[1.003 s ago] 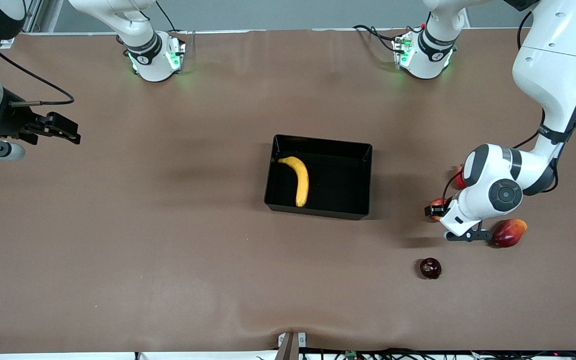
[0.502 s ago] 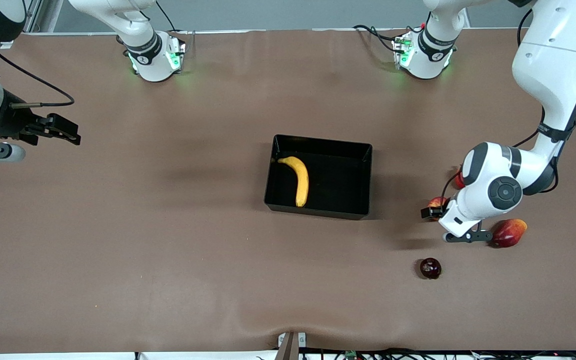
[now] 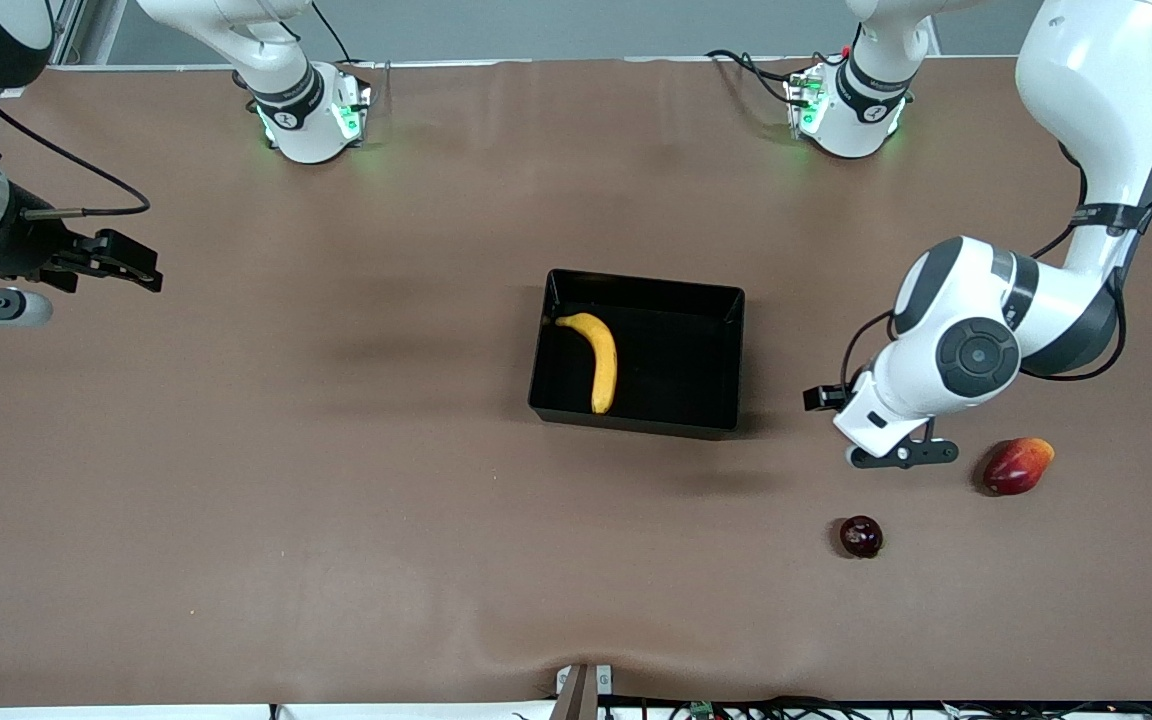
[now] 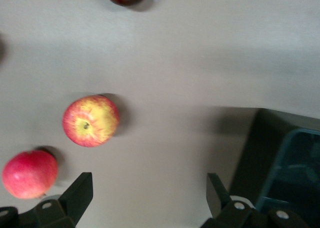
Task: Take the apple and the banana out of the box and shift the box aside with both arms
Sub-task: 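Reach the left gripper into the box and grasp the banana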
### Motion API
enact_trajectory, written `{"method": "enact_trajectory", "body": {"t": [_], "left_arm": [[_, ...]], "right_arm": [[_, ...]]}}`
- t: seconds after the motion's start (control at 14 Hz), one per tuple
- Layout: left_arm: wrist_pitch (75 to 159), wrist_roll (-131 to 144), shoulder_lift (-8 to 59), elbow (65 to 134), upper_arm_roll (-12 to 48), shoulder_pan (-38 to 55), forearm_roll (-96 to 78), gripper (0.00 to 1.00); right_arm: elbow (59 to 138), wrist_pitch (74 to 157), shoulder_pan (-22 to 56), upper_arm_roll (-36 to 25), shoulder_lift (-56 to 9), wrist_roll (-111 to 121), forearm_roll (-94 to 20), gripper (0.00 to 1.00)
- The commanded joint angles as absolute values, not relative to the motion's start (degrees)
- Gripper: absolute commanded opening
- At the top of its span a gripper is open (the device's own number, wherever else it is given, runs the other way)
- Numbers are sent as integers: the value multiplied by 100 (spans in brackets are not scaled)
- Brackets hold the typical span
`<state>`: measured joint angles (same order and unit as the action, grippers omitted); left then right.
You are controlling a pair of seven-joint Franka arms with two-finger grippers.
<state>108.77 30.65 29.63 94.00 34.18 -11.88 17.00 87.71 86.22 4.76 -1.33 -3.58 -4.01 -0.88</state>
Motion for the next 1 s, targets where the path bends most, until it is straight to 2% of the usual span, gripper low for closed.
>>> {"method": "enact_trajectory", "body": {"t": [0.0, 0.22, 0.43, 0.93], "left_arm": [[10731, 3715, 3041, 9316, 3839, -1160, 1688, 100], [10784, 4349, 3225, 9229, 3955, -618, 1722, 100], [10897, 4631, 3725, 8694, 3911, 296, 1819, 100], [12189, 4939, 4446, 8666, 3683, 1195, 2487, 100]], "right_arm": [[8666, 8622, 439, -88, -430, -466, -88, 100], [8526, 8622, 483, -88, -536, -746, -88, 100], [8490, 8622, 501, -88, -589, -870, -105, 100], [8464, 8622, 483, -79, -712, -1360, -333, 100]]}}
